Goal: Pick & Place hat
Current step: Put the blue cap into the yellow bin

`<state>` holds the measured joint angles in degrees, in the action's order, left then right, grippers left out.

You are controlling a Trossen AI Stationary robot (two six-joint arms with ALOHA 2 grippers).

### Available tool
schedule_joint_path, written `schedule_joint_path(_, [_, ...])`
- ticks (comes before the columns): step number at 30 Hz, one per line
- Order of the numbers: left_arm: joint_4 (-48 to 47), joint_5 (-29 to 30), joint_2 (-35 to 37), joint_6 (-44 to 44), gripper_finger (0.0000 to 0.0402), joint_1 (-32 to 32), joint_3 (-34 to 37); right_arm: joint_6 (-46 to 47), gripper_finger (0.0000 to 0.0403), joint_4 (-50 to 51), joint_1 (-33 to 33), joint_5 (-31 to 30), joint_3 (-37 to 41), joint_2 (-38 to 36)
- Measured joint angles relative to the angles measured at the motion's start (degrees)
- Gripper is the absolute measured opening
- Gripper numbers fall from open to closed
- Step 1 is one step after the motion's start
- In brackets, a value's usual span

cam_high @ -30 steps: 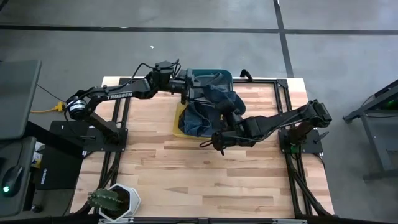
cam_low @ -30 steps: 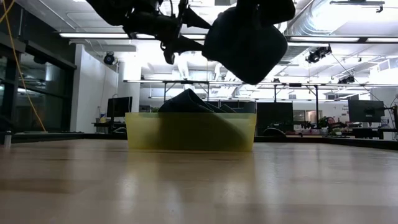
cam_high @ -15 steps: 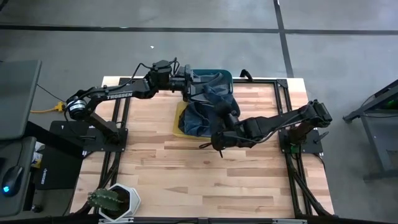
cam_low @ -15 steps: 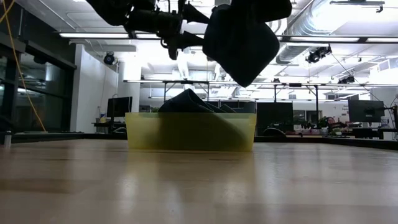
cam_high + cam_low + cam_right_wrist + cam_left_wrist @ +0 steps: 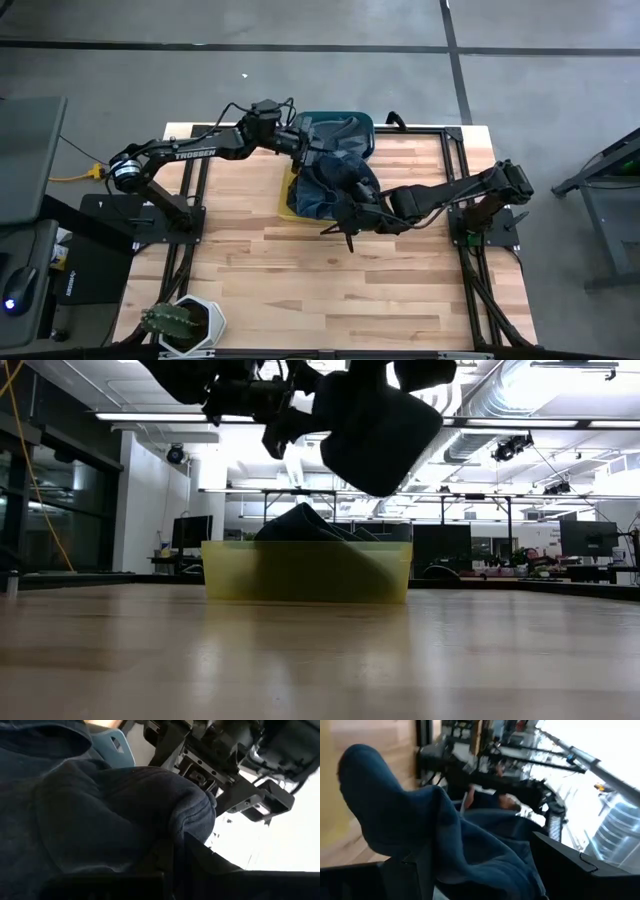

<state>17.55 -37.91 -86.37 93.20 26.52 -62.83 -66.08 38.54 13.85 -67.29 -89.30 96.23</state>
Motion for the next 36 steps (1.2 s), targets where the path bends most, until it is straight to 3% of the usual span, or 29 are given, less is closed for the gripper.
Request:
schedule_joint_path(6, [-3.11,-4.04,-0.04,-1.61,0.0257,0.07,0.0,-2.49,0.0013,0.15,0.0,3.38,0.0,0.0])
schedule_joint_path(20, [-7.55,-9.14,-0.04,-2.06,0.0257,0.09,0.0,-9.32,0.0013,1.35,-3.5,1.17,0.0,-0.28])
schedule_joint_path(29, [-7.44,-2.13,-0.98,-2.3,0.0257,0.09,-0.05,-7.0,0.0013,1.49,-5.34,2.35,0.0,-0.33])
schedule_joint_path(36, [-3.7,-0.53,-3.58,0.08,0.0257,0.09,-0.09,-7.33,0.0013,-0.79,-5.21,4.81,0.02,-0.33])
